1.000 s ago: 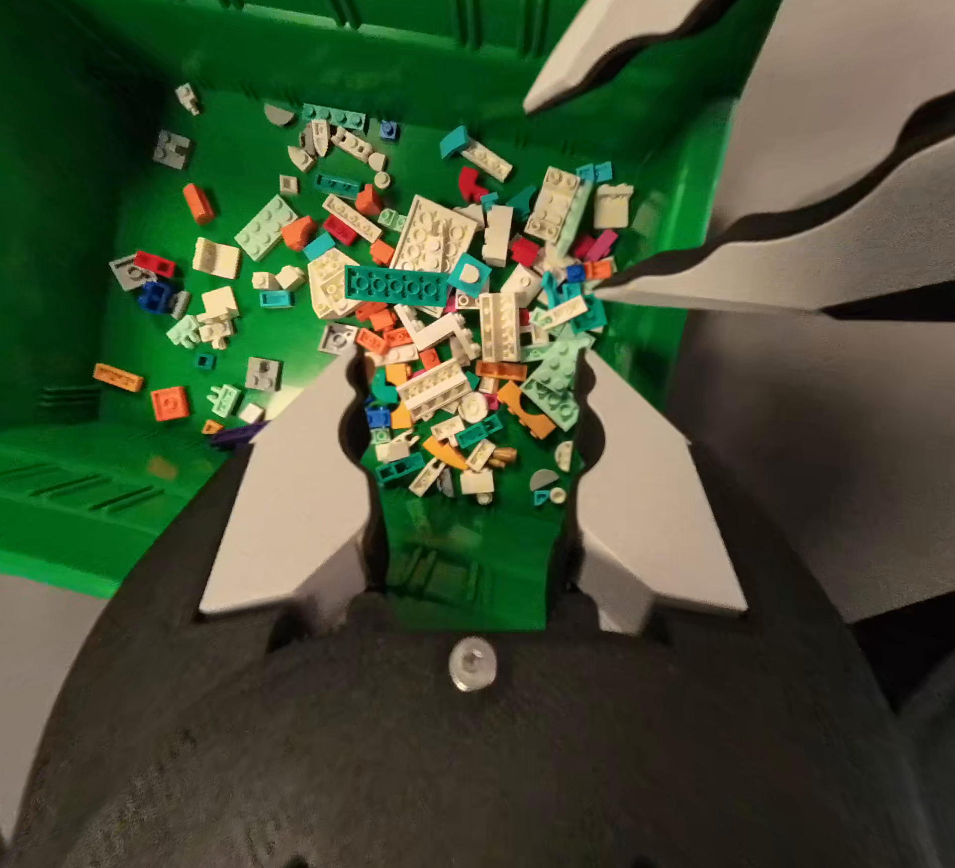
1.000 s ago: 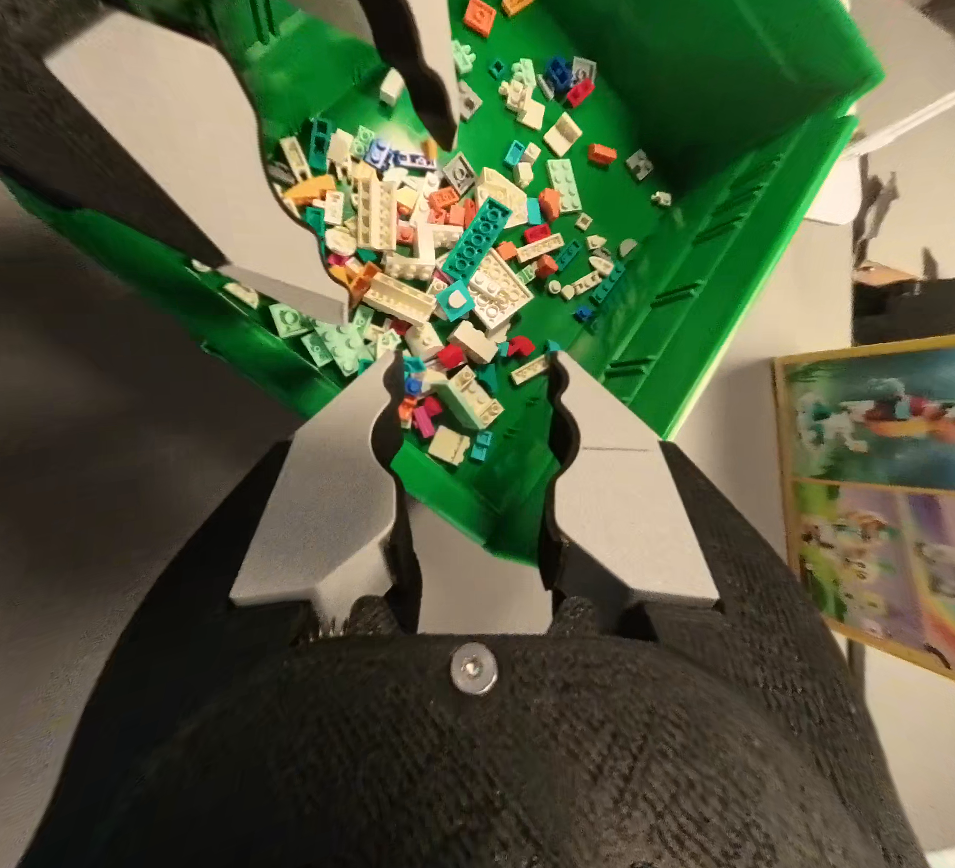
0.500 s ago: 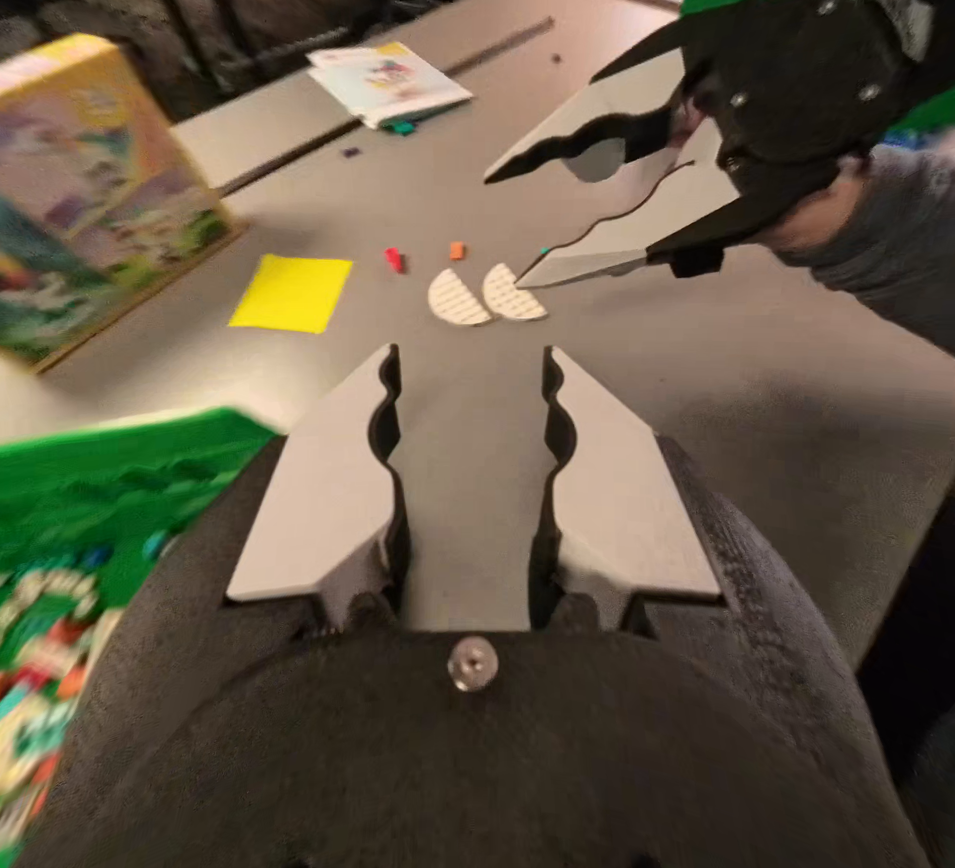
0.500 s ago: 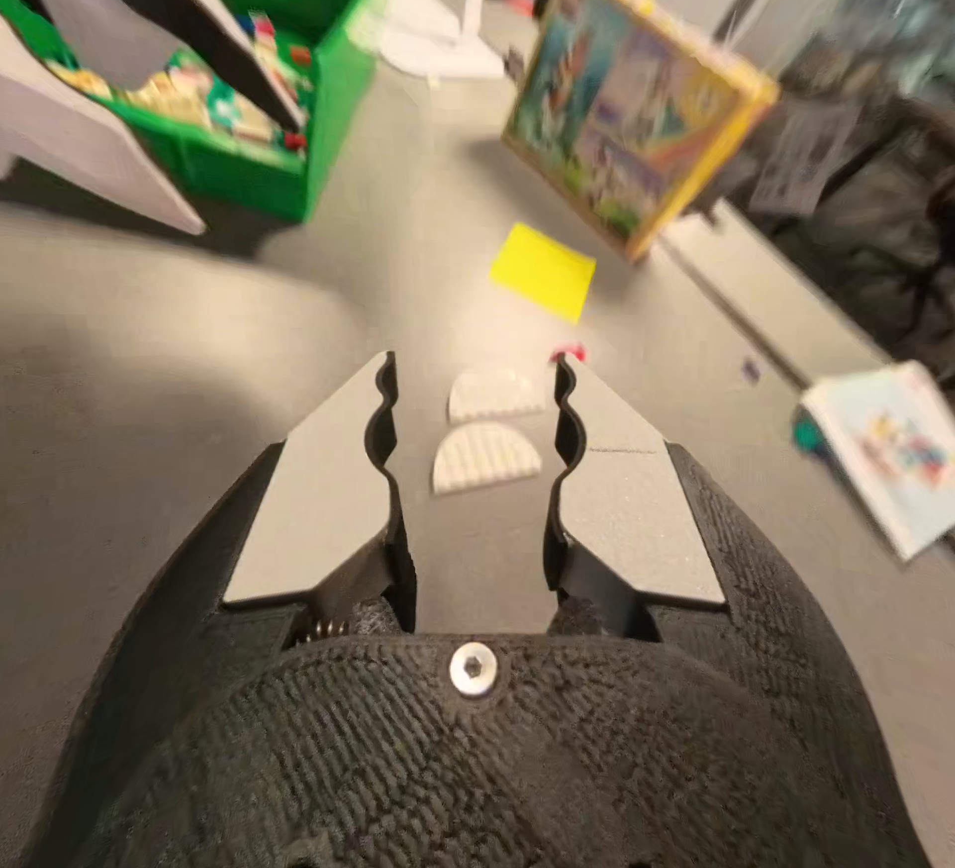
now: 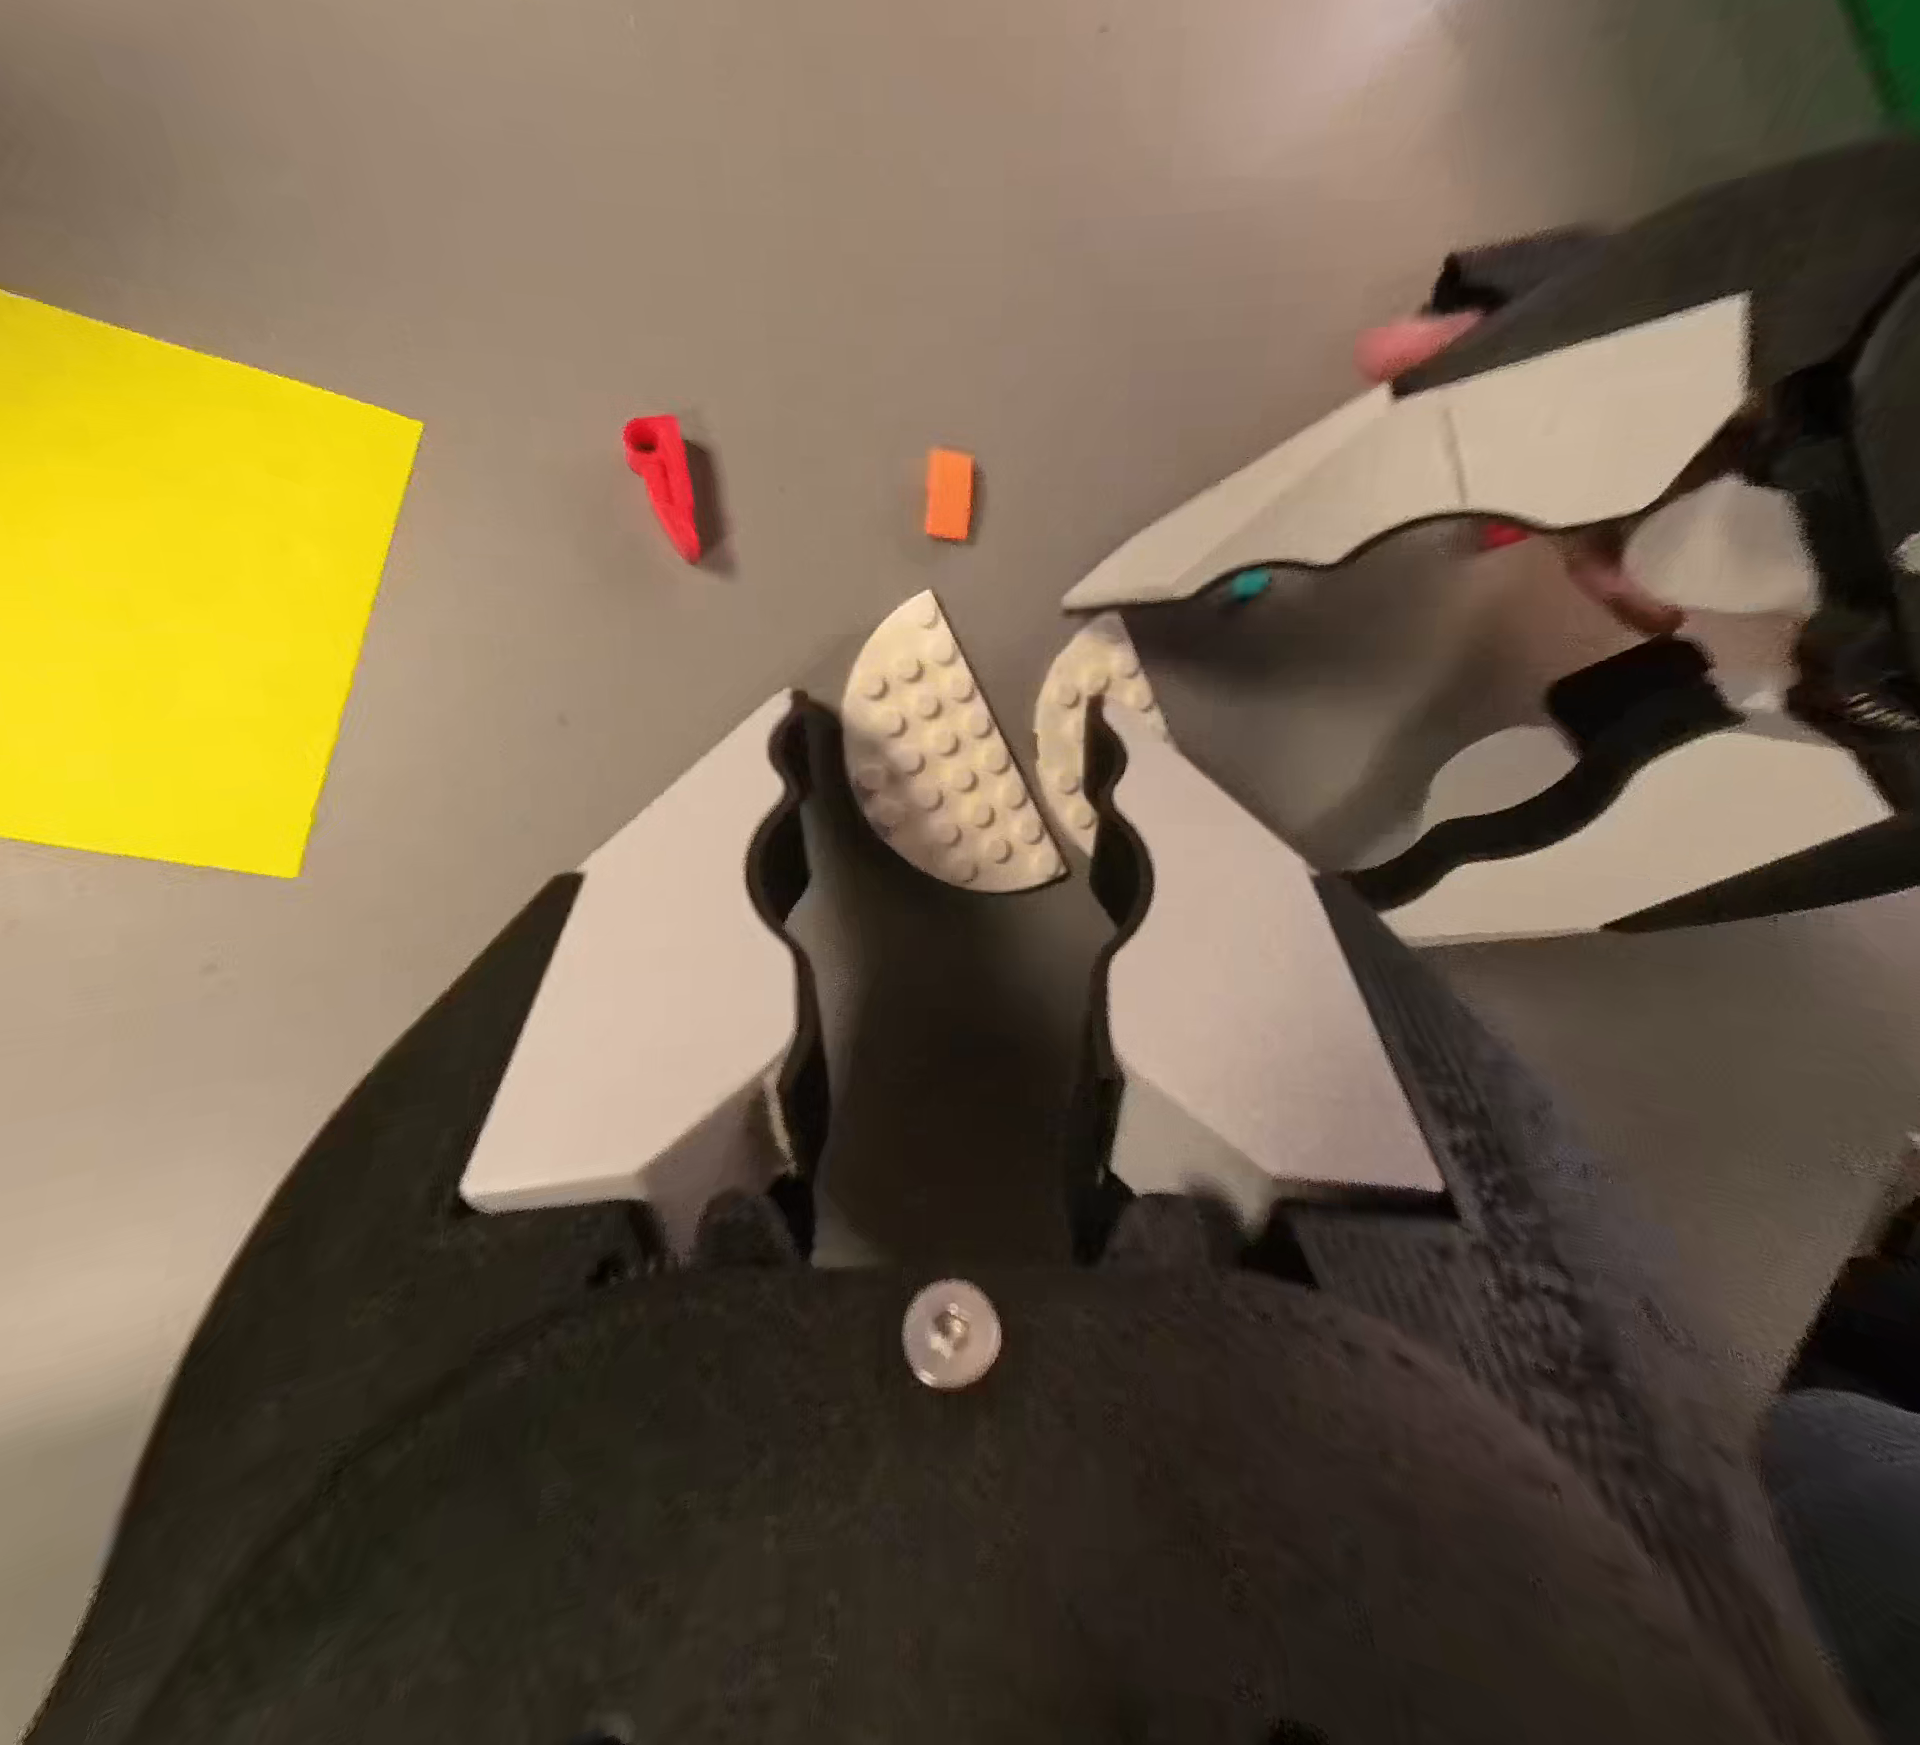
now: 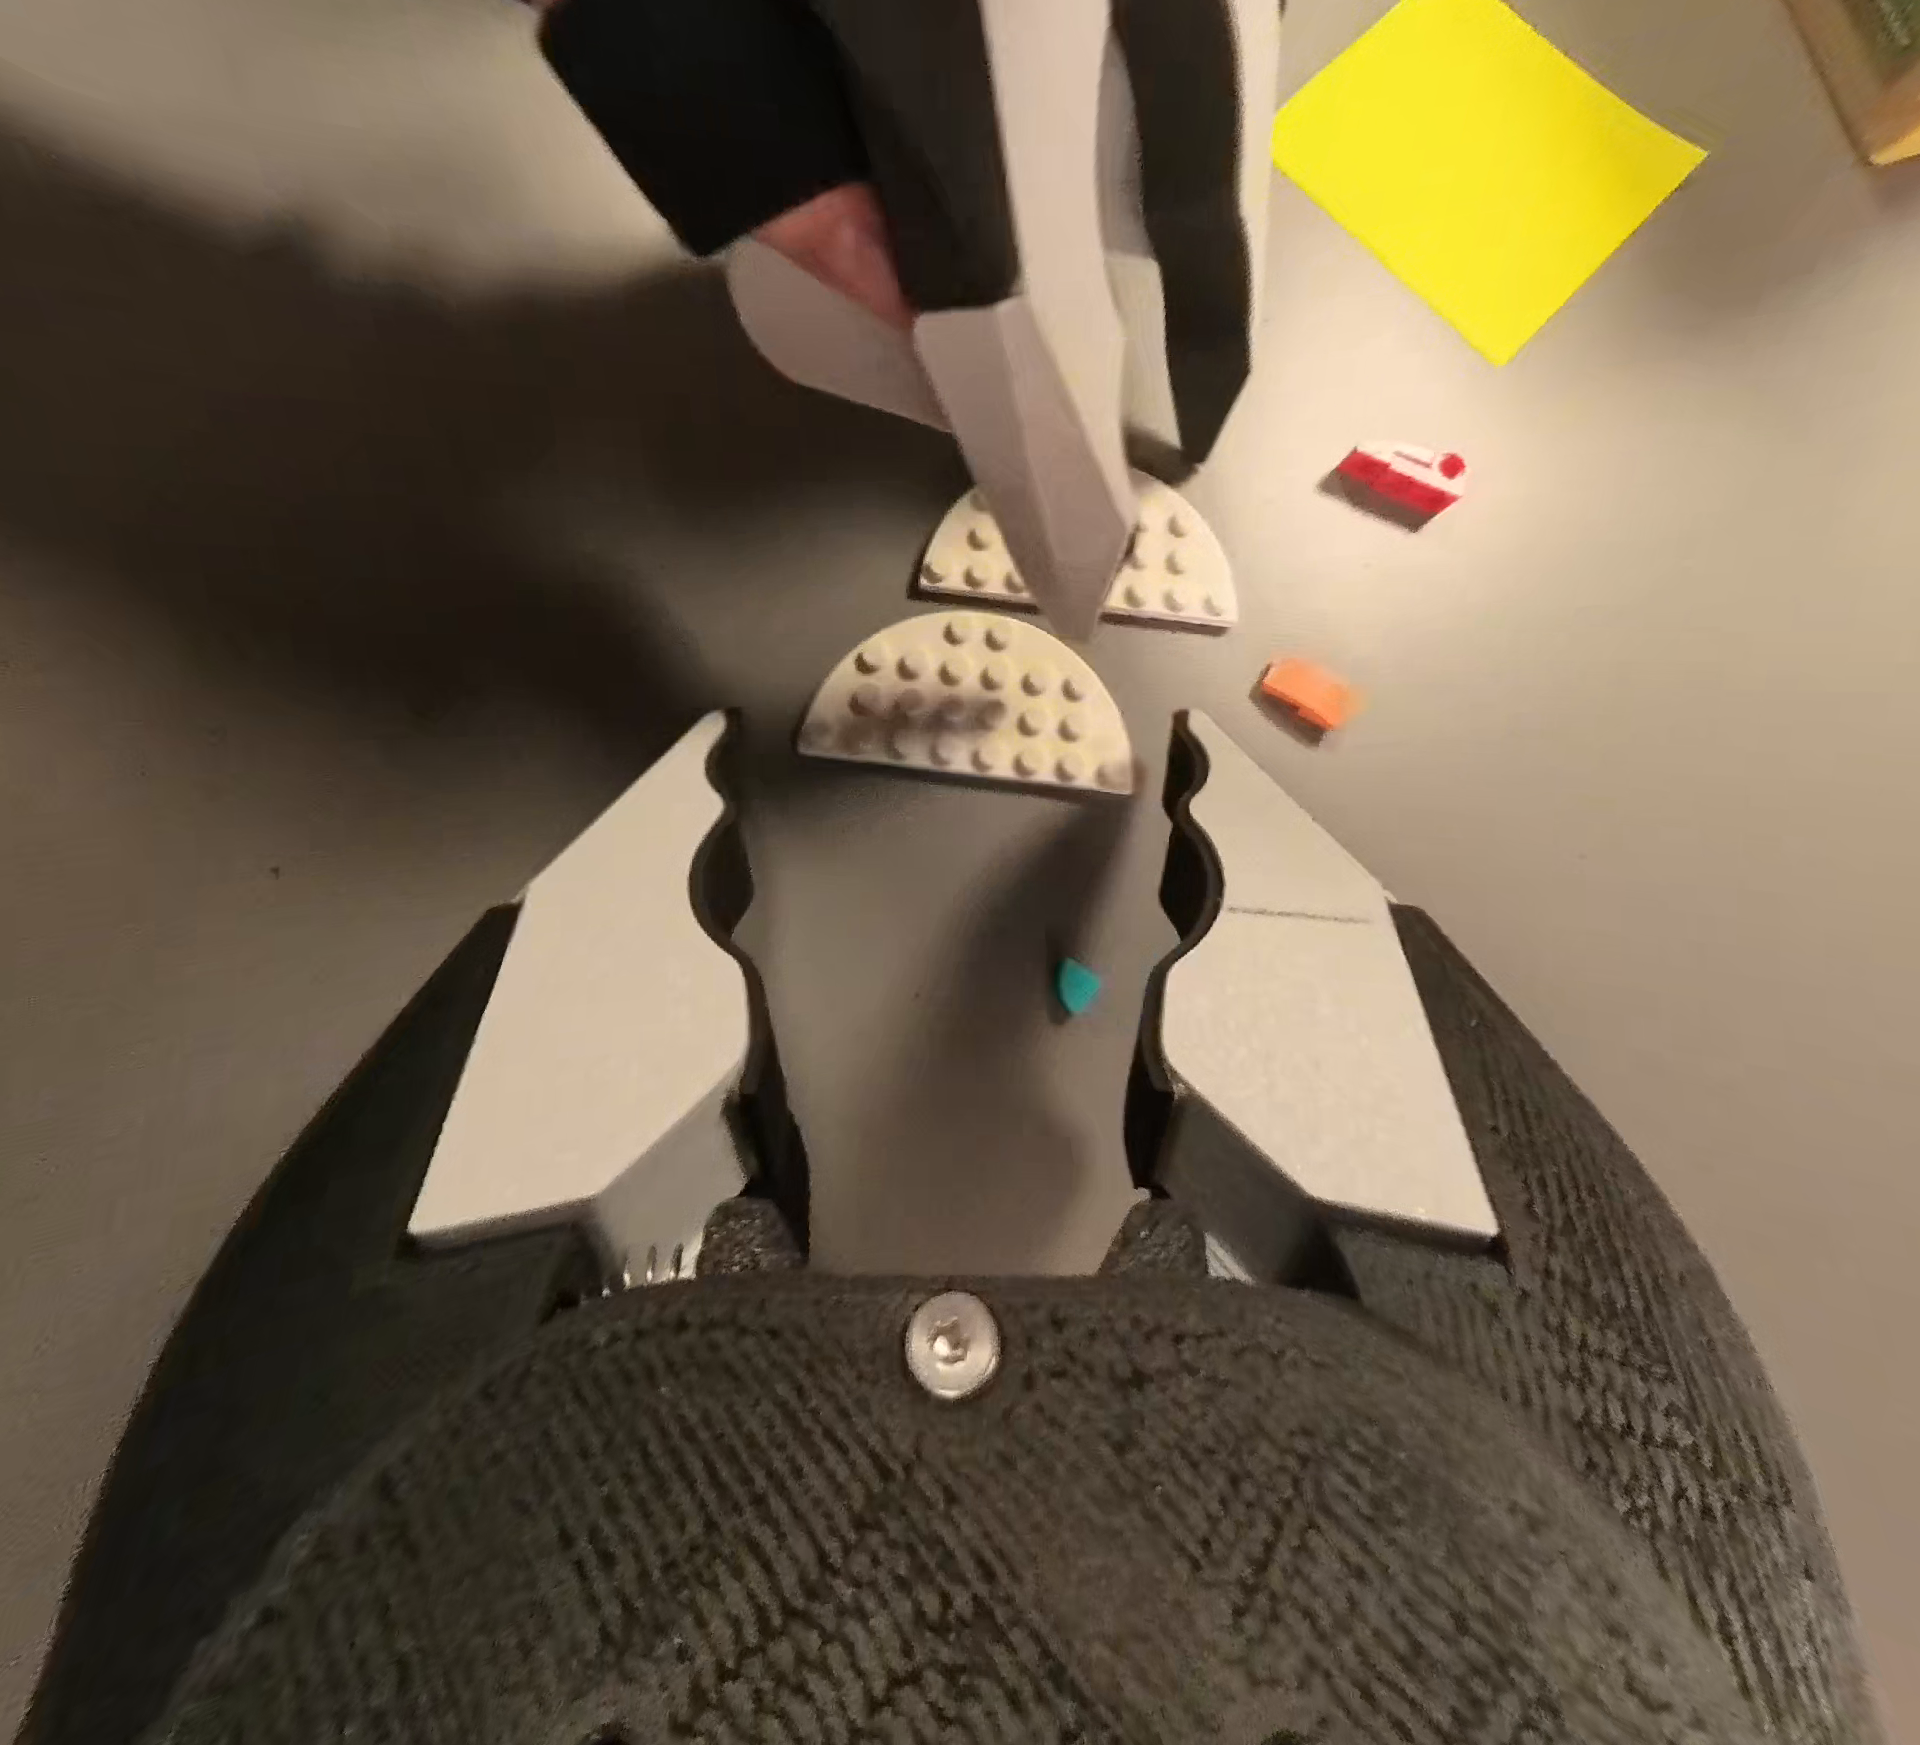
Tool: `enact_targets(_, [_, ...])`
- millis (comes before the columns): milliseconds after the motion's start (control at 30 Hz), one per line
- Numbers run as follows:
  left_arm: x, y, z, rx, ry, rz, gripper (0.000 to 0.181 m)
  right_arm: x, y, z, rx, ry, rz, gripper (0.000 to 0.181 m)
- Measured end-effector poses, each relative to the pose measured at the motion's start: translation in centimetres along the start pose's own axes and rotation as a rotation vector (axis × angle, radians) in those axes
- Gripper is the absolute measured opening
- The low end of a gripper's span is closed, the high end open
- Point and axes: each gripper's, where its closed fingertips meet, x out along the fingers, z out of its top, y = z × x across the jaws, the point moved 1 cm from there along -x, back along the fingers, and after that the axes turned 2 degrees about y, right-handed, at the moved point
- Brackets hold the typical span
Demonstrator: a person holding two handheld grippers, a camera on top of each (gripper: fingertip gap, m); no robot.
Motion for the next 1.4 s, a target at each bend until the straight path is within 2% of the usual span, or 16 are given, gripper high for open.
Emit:
enact_targets(167, [0.0, 0.1, -0.6, 0.073, 0.071, 0.105, 0.054, 0.1, 0.1, -0.1, -0.007, 0.029, 0.055, 0.077])
enact_targets(400, [0.2, 0.4, -1.1, 0.164, 0.143, 0.243, 0.051, -0.9, 2.9, -1.0, 0.006, 0.054, 0.111, 0.072])
enact_targets(467, [0.3, 0.3, -1.2, 0.179, 0.147, 0.263, 0.051, -1.8, 3.3, -1.1, -0.022, 0.04, 0.046, 0.073])
enact_targets(567, [0.3, 0.3, -1.1, 0.162, 0.143, 0.269, 0.051, -3.9, 3.1, 0.0, -0.007, -0.118, -0.082, 0.072])
enact_targets(600, [0.3, 0.3, -1.1, 0.163, 0.141, 0.269, 0.048, -4.6, 3.0, 0.3, 0.004, -0.179, -0.124, 0.07])
enact_targets(633, [0.3, 0.1, -1.2, 0.183, 0.136, 0.265, 0.035, -5.2, 2.7, 0.5, 0.009, -0.231, -0.172, 0.069])
enact_targets(767, [-0.1, -0.3, -1.6, 0.283, 0.025, 0.291, 0.034, -6.3, 2.1, 0.4, 0.015, -0.353, -0.304, 0.066])
enact_targets(867, [-3.9, -0.9, -2.1, 0.325, -0.111, 0.343, 0.033, -5.7, 2.6, -0.1, 0.036, -0.322, -0.254, 0.063])
enact_targets(967, [-11.8, -0.9, -3.1, 0.263, -0.287, 0.407, 0.033, -4.1, 3.2, -0.2, 0.114, -0.255, -0.126, 0.07])
enact_targets(1033, [-17.3, 1.1, -4.8, 0.159, -0.35, 0.501, 0.033, -2.9, 3.2, 0.1, 0.173, -0.225, -0.077, 0.074])
enact_targets(1100, [-21.2, 4.3, -7.5, 0.019, -0.328, 0.593, 0.033, -1.7, 2.9, 0.1, 0.208, -0.17, -0.088, 0.075])
enact_targets(1167, [-23.3, 7.2, -10.0, -0.118, -0.289, 0.632, 0.033, -0.8, 2.8, -0.2, 0.217, -0.109, -0.121, 0.075])
enact_targets(1233, [-24.1, 9.5, -12.0, -0.229, -0.247, 0.64, 0.037, -0.3, 2.8, -0.2, 0.239, -0.086, -0.129, 0.075])
enact_targets(1267, [-24.4, 10.5, -12.8, -0.284, -0.233, 0.656, 0.055, -0.1, 2.8, -0.1, 0.254, -0.079, -0.128, 0.074])
enact_targets(1333, [-25.0, 11.1, -13.2, -0.32, -0.249, 0.676, 0.066, -0.1, 2.8, 0.0, 0.255, -0.066, -0.13, 0.065])
enact_targets(1400, [-25.9, 9.5, -11.5, -0.243, -0.364, 0.685, 0.078, 0.0, 3.0, 0.1, 0.248, -0.053, -0.126, 0.06])
